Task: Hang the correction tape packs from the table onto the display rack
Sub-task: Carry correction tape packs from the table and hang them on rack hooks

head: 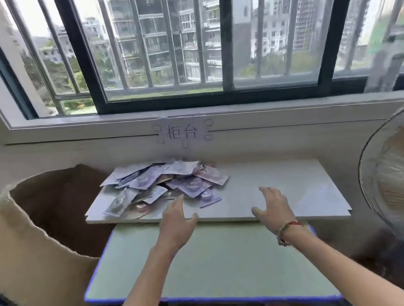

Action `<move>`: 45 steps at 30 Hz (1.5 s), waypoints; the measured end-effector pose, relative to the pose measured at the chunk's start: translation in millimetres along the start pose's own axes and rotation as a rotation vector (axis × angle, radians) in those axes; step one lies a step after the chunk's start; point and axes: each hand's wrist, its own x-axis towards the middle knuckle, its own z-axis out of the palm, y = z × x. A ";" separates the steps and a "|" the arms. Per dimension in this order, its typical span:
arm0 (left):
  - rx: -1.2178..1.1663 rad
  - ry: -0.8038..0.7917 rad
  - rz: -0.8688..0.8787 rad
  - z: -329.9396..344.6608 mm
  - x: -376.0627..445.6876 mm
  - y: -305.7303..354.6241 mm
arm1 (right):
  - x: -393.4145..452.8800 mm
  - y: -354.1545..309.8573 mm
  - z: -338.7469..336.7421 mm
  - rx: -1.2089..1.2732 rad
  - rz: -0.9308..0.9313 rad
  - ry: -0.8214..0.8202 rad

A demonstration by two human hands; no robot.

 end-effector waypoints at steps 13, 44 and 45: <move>0.041 0.047 -0.118 1.9 134.1 -46.3 | 169.9 -17.5 55.3 -0.071 -0.037 -0.119; 0.462 -0.269 -0.082 72.4 315.1 -48.8 | 291.5 13.6 121.2 -0.293 0.101 -0.276; 0.467 -0.271 -0.073 72.6 314.5 -47.1 | 290.6 16.6 119.4 -0.285 0.120 -0.268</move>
